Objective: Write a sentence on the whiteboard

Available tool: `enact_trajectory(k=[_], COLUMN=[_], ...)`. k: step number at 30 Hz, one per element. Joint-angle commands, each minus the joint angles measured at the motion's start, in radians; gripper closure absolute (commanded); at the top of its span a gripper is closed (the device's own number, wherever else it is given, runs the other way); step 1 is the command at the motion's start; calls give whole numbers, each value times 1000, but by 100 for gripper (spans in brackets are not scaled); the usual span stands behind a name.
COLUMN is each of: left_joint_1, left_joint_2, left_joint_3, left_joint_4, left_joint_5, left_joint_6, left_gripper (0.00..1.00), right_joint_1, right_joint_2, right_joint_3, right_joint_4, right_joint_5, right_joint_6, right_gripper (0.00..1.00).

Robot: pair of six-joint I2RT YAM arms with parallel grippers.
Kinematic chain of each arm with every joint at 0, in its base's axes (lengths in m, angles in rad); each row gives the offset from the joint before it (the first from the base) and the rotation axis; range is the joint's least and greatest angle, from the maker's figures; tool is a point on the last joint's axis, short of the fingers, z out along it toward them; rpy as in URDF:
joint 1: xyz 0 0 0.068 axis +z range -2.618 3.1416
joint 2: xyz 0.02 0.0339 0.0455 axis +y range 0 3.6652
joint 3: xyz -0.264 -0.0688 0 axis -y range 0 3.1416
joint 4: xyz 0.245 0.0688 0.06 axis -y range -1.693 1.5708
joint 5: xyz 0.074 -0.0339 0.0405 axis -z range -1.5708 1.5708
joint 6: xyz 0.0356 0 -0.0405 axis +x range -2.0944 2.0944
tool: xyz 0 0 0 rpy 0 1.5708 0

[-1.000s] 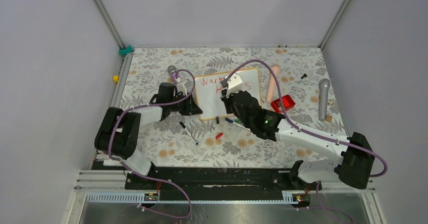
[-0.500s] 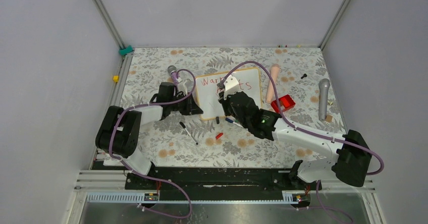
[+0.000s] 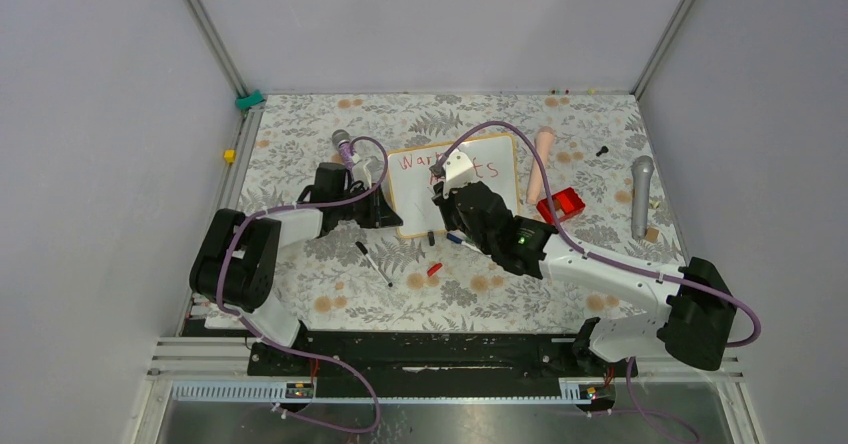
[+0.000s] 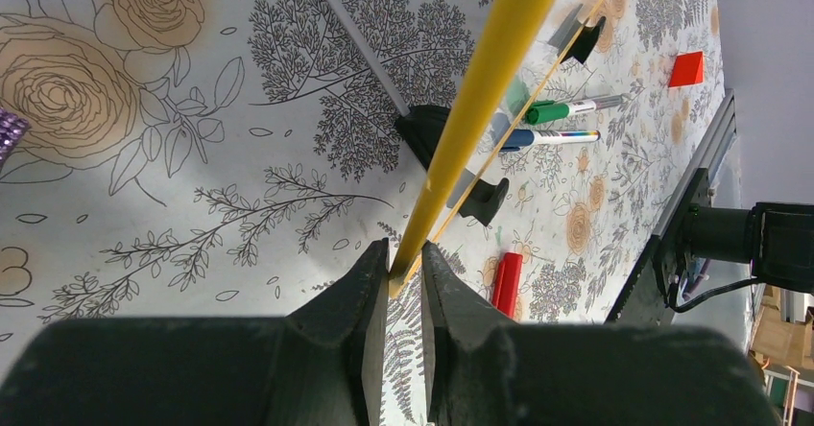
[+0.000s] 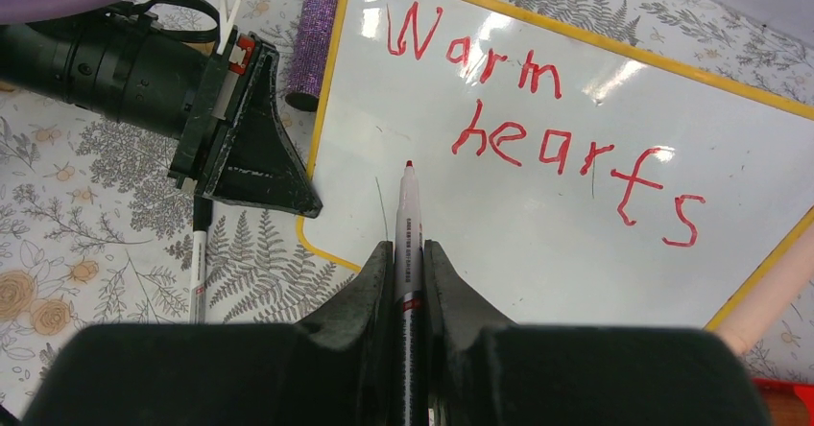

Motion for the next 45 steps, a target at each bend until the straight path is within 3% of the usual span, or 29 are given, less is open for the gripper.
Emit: enact_trajectory(k=[1, 15, 45], left_joint_1=[6, 5, 7], left_joint_2=[14, 12, 16], left_joint_3=[40, 39, 43], left_joint_4=[28, 28, 26], left_joint_5=[-27, -23, -24], left_joint_6=[6, 5, 3], left_gripper=[100, 100, 100], right_joint_1=[7, 7, 7], right_joint_2=[-18, 49, 170], right_joint_3=[-6, 2, 63], right_joint_4=[5, -29, 34], right_joint_5=[-4, 84, 62], right_joint_6=[20, 35, 33], right_gripper=[100, 100, 100])
